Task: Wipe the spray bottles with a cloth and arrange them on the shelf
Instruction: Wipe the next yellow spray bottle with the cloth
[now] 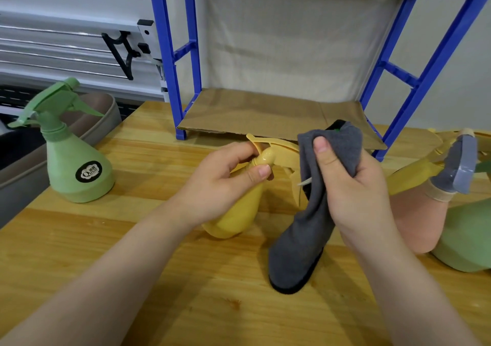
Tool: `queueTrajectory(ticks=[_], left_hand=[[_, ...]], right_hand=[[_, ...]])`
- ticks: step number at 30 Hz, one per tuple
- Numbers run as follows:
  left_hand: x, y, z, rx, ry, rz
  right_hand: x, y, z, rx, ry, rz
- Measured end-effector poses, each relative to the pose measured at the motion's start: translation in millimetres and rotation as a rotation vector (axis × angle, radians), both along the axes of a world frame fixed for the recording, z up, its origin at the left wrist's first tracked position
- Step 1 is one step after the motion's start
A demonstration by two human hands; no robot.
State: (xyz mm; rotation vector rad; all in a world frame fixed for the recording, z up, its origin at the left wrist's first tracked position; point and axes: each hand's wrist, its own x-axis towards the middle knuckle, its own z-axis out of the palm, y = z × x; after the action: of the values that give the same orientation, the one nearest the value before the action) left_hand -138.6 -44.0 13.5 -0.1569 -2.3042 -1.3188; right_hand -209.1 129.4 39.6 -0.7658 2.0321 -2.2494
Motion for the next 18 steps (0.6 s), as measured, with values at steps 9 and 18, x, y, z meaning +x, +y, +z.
queueTrajectory(ticks=[9, 18], left_hand=[[-0.9, -5.3, 0.1, -0.035, 0.039, 0.092], [0.2, -5.2, -4.3, -0.468, 0.199, 0.282]], right_hand=[[-6.7, 6.6, 5.1, -0.156, -0.37, 0.28], [-14.4, 3.3, -4.1, 0.002, -0.489, 0.119]])
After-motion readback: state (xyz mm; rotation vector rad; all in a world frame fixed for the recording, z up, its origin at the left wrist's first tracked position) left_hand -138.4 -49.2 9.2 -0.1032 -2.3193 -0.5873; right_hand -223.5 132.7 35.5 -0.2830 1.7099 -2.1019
